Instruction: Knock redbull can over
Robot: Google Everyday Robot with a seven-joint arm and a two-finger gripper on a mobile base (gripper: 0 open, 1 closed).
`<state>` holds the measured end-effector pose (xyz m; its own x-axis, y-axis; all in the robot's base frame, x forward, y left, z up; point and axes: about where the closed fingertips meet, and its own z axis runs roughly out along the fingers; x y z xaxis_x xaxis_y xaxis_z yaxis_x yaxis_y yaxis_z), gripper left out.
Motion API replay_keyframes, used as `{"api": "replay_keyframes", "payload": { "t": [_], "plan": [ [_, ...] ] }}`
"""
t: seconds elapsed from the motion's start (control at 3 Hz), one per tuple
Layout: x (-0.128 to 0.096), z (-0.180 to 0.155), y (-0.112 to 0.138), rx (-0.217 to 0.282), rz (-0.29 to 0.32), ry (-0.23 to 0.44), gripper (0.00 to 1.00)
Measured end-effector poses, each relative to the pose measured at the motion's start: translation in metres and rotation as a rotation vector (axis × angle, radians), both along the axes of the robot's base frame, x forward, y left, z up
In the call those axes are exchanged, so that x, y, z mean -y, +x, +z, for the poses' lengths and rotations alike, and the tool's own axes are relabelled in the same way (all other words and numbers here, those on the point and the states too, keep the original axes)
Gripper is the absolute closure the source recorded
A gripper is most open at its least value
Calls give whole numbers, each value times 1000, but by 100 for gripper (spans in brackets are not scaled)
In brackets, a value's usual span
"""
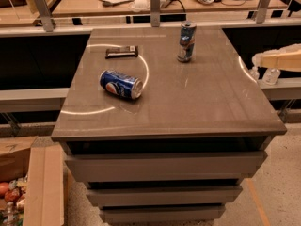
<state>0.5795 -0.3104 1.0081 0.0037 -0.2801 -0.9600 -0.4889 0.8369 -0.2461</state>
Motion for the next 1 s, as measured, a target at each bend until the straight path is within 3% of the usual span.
{"api": "replay_keyframes", "payload": {
  "t": [0.33, 1.0],
  "plan": [
    [11, -2, 39, 17, -70, 125, 0],
    [9, -8, 44, 26, -90, 151, 0]
  ]
}}
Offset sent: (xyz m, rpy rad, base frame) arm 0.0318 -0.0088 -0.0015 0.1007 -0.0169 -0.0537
